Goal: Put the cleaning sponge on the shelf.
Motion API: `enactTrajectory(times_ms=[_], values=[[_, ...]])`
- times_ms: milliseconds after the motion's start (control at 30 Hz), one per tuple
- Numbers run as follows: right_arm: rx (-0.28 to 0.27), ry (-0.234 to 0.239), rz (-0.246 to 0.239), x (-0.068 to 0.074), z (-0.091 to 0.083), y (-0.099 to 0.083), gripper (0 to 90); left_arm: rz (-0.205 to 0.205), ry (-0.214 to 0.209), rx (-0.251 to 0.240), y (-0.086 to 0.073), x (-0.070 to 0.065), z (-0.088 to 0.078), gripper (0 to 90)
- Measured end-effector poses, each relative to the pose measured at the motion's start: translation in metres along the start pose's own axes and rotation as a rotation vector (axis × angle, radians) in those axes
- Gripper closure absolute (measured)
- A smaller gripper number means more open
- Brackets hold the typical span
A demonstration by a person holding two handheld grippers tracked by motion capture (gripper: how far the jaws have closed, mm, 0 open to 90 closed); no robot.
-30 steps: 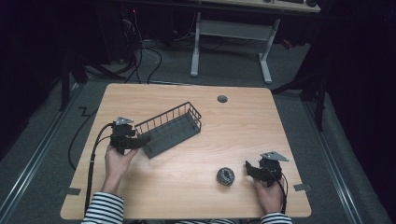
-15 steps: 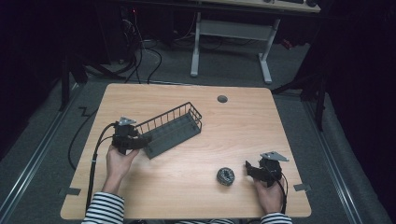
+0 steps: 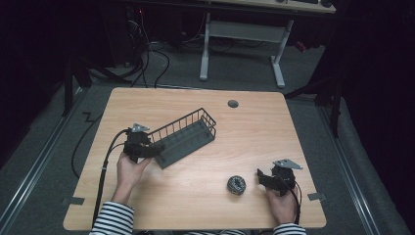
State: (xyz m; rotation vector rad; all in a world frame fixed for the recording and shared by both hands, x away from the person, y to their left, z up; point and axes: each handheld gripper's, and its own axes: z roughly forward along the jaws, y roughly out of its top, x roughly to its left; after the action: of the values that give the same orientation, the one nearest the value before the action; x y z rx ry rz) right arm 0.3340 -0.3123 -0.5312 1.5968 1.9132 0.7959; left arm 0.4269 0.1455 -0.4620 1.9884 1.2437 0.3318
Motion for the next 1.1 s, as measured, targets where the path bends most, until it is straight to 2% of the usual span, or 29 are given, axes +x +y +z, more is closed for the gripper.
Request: enactTrajectory(times_ms=[367, 500, 533, 567, 600, 633, 700, 767, 867, 1100], values=[[0.0, 0.001, 0.0, 0.0, 0.0, 0.0, 25.3, 0.006, -0.002, -0.006, 0.003, -0.014, 0.009, 33.2], [-0.001, 0.0, 0.0, 0.0, 0.0, 0.0, 25.3, -0.025, -0.011, -0.027, 0.005, -0.012, 0.007, 24.5], [0.0, 0.001, -0.001, 0.0, 0.0, 0.0, 25.3, -0.035, -0.013, -0.038, 0.006, -0.011, 0.004, 22.5], [0.0, 0.001, 0.0, 0.0, 0.0, 0.0, 25.3, -0.044, -0.029, -0.07, 0.007, -0.011, -0.004, 17.8], [0.0, 0.001, 0.0, 0.0, 0.0, 0.0, 25.3, -0.044, -0.029, -0.07, 0.007, -0.011, -0.004, 17.8], [0.0, 0.001, -0.001, 0.0, 0.0, 0.0, 25.3, -0.044, -0.03, -0.096, 0.007, -0.011, -0.009, 17.8], [0.0, 0.001, 0.0, 0.0, 0.0, 0.0, 25.3, -0.049, -0.038, -0.118, 0.008, -0.008, -0.015, 17.7], [0.0, 0.001, -0.001, 0.0, 0.0, 0.0, 25.3, -0.039, -0.019, -0.127, 0.005, -0.002, -0.024, 17.5], [0.0, 0.001, -0.001, 0.0, 0.0, 0.0, 25.3, -0.037, -0.015, -0.134, 0.0, 0.002, -0.03, 17.5], [0.0, 0.001, -0.001, 0.0, 0.0, 0.0, 25.3, -0.019, 0.004, -0.133, -0.025, 0.019, -0.046, 18.3]])
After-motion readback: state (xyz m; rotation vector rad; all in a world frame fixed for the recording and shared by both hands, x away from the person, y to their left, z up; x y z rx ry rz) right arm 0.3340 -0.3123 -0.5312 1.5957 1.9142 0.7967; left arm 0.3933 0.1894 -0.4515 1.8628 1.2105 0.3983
